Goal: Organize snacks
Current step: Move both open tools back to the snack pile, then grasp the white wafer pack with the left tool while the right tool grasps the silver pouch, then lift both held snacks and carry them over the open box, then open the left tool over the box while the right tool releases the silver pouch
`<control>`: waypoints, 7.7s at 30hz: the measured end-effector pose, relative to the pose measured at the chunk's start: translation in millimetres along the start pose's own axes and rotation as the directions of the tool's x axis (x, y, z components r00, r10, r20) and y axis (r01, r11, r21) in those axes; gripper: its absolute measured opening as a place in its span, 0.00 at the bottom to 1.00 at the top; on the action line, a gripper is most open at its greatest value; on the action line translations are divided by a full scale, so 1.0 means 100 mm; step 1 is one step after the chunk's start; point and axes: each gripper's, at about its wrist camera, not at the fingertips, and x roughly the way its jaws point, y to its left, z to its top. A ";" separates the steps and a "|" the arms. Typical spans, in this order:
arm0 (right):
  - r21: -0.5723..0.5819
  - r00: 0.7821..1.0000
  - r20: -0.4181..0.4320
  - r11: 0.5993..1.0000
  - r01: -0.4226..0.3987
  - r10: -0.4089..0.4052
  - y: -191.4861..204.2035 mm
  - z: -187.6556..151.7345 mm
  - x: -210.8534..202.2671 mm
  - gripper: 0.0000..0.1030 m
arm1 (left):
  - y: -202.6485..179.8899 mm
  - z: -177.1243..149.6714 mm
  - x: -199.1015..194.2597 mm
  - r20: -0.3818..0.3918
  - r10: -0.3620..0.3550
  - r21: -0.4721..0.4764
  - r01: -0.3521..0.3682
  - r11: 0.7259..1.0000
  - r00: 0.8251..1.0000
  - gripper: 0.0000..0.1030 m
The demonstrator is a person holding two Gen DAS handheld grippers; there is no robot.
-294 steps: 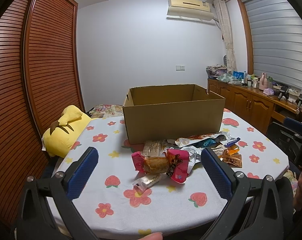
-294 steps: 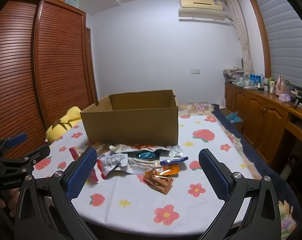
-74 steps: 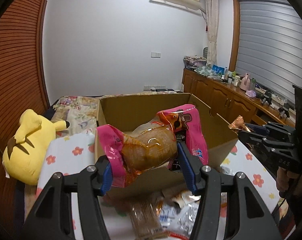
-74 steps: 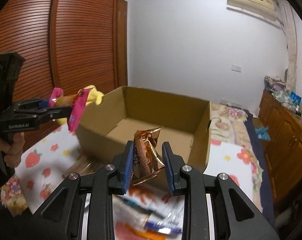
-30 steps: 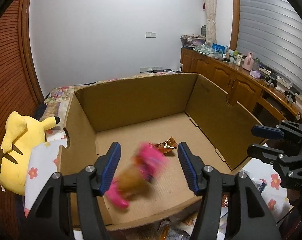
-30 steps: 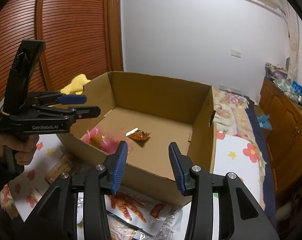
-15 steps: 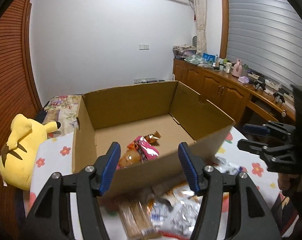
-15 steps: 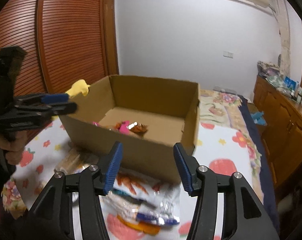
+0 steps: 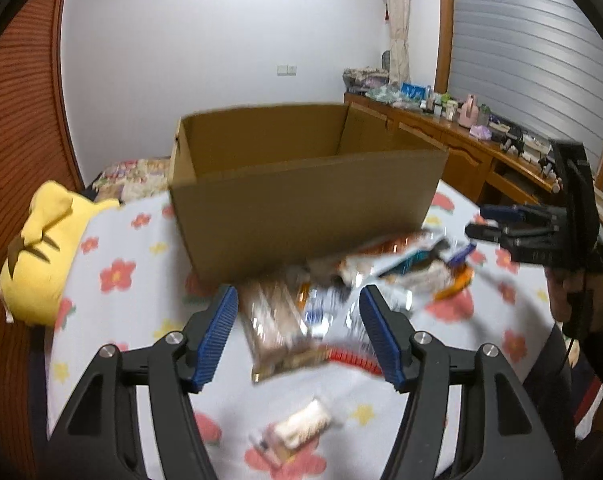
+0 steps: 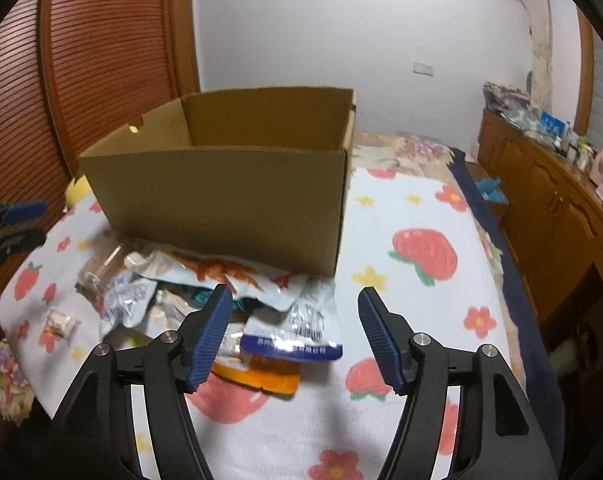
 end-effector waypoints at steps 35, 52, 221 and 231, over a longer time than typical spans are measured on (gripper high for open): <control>0.019 0.997 -0.076 1.000 -0.002 0.003 0.06 -0.16 0.32 0.69 | 0.07 -0.70 0.24 -0.148 -0.005 0.038 0.010 0.999 0.989 0.30; 0.067 0.984 -0.178 0.998 0.006 0.006 -0.07 -0.07 0.72 0.73 | 0.10 -0.72 0.23 -0.117 0.006 0.025 -0.003 1.000 0.993 0.20; -0.070 0.992 0.026 0.991 -0.118 0.120 0.10 1.35 0.70 0.59 | 0.13 1.23 0.82 0.089 0.010 0.044 -0.014 0.999 0.996 0.21; -0.067 0.991 0.040 0.990 -0.125 0.128 0.10 1.31 0.59 0.59 | 0.06 1.19 0.73 0.088 0.014 0.050 -0.018 0.999 0.996 0.21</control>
